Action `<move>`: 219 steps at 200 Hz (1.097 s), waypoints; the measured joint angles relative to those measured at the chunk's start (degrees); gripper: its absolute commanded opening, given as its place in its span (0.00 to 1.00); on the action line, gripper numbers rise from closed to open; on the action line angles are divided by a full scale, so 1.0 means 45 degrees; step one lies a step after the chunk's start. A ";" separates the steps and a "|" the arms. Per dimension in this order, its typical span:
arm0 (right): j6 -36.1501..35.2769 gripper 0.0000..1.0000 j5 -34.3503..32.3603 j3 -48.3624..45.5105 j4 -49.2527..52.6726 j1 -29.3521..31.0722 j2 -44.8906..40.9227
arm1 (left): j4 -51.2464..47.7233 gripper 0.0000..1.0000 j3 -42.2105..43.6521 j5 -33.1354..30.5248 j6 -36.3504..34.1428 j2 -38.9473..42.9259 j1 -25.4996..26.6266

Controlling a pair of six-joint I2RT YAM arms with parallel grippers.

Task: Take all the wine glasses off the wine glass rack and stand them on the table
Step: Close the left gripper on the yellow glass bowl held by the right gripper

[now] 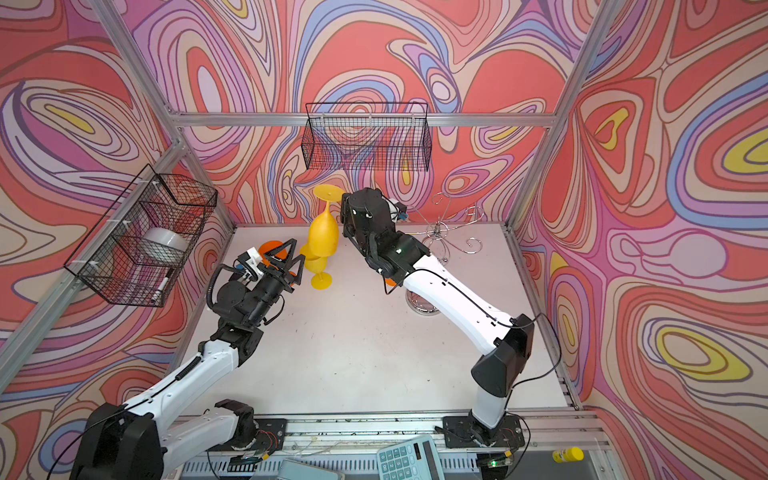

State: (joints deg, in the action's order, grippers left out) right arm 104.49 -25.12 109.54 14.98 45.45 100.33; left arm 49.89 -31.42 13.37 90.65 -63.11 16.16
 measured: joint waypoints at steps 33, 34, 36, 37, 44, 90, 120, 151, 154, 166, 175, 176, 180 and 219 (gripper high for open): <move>0.0194 0.00 -0.0121 -0.0034 -0.0005 0.0000 -0.0010 | 0.1768 0.83 0.0019 -0.0044 0.0588 -0.0724 0.0039; 0.0199 0.00 -0.0121 -0.0034 -0.0005 0.0000 -0.0010 | 0.1817 0.83 0.0019 -0.0049 0.0597 -0.0748 0.0044; 0.0209 0.00 -0.0131 -0.0049 -0.0005 0.0000 -0.0010 | 0.1904 0.83 0.0019 -0.0049 0.0612 -0.0782 0.0049; 0.0214 0.00 -0.0131 -0.0053 -0.0005 0.0000 -0.0010 | 0.1996 0.83 0.0019 -0.0049 0.0631 -0.0811 0.0058; 0.0257 0.00 -0.0146 -0.0097 -0.0005 0.0000 -0.0024 | 0.2390 0.83 0.0019 -0.0058 0.0704 -0.0986 0.0083; 0.0544 0.00 -0.0466 -0.0403 -0.0141 -0.0005 -0.0121 | 0.4294 0.80 0.0044 -0.0029 0.1103 -0.2278 0.0092; 0.0631 0.00 -0.0534 -0.0418 -0.0146 0.0000 -0.0126 | 0.4818 0.80 0.0243 0.0058 0.0991 -0.2327 0.0092; 0.0729 0.00 -0.0617 -0.0423 -0.0262 0.0000 -0.0131 | 0.4969 0.80 0.0248 0.0257 0.0777 -0.2331 0.0087; 0.0738 0.00 -0.0622 -0.0423 -0.0277 0.0000 -0.0131 | 0.4979 0.80 0.0248 0.0262 0.0767 -0.2331 0.0087; 0.0767 0.00 -0.0627 -0.0427 -0.0282 0.0000 -0.0131 | 0.5066 0.80 0.0301 0.0272 0.0758 -0.2331 0.0092; 0.0792 0.00 -0.0627 -0.0427 -0.0272 0.0000 -0.0131 | 0.5221 0.80 0.0461 0.0311 0.0753 -0.2331 0.0092; 0.0797 0.00 -0.0627 -0.0432 -0.0272 0.0000 -0.0131 | 0.5236 0.80 0.0495 0.0330 0.0758 -0.2331 0.0092; 0.0801 0.00 -0.0627 -0.0442 -0.0267 0.0000 -0.0131 | 0.5270 0.80 0.0578 0.0345 0.0748 -0.2331 0.0092; 0.0899 0.00 -0.0680 -0.0612 -0.0277 0.0000 -0.0131 | 0.5304 0.79 0.0913 0.0408 0.0661 -0.2535 0.0092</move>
State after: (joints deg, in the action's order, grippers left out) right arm 108.53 -28.18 106.78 13.74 45.45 99.74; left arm 73.76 -27.31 15.20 93.62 -74.52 16.58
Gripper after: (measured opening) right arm 0.048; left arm 0.789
